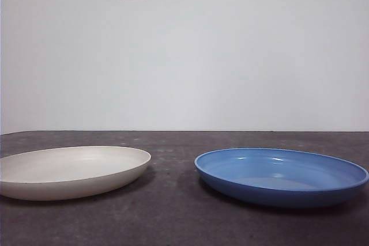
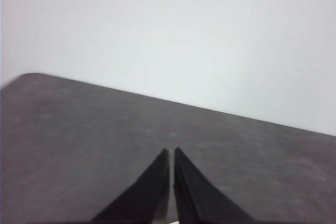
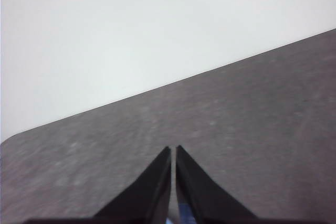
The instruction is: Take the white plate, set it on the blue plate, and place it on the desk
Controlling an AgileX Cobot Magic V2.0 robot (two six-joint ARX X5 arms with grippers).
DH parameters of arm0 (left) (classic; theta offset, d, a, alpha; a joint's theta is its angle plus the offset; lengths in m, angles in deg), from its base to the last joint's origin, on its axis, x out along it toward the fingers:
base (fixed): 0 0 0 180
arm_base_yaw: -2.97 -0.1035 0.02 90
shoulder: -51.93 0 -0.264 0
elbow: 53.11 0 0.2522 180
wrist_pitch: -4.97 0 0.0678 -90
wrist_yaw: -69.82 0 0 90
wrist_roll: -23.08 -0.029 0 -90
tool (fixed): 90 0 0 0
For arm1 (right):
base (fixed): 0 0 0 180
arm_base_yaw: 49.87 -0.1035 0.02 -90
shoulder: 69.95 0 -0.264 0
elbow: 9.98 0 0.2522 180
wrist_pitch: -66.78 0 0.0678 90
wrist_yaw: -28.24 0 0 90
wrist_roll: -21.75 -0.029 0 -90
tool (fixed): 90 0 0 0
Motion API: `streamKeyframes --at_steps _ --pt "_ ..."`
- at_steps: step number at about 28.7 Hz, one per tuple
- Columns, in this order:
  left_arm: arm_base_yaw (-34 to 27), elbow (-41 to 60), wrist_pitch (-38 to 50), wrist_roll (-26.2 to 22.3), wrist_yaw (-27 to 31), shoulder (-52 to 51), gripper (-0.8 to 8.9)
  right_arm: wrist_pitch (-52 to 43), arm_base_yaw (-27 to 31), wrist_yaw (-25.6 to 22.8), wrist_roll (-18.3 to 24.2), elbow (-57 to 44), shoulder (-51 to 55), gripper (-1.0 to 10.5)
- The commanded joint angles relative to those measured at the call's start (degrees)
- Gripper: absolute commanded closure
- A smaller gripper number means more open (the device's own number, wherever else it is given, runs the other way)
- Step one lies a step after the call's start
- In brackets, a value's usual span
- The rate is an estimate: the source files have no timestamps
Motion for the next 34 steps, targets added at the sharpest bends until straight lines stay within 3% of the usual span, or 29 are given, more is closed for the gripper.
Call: streamKeyframes --at_steps 1,7,13,19,24,32,34 --pt "0.7 -8.0 -3.0 0.0 -3.3 5.3 7.97 2.2 -0.1 3.5 -0.4 6.2 -4.2 9.4" --pt "3.7 -21.5 -11.1 -0.3 -8.0 13.3 7.97 9.0 -1.6 11.5 4.5 17.2 -12.9 9.4" --pt "9.7 -29.8 -19.5 -4.1 -10.3 17.8 7.97 15.4 -9.5 12.3 9.9 25.0 -18.2 9.4" --pt "15.9 -31.2 -22.3 -4.0 -15.8 19.3 7.97 22.6 -16.1 15.8 15.3 29.9 -22.8 9.4" --pt "18.8 -31.2 -25.0 -4.0 -18.6 19.1 7.94 29.9 -16.9 23.5 16.2 31.5 -24.7 9.4" --pt "19.1 -31.2 -29.2 -4.7 -18.8 18.8 7.69 31.1 -16.9 23.4 16.6 31.5 -24.6 9.3" --pt "19.1 -31.2 -29.2 -4.7 -18.8 18.8 6.80 31.1 -16.9 22.0 16.9 31.5 -24.6 9.3"
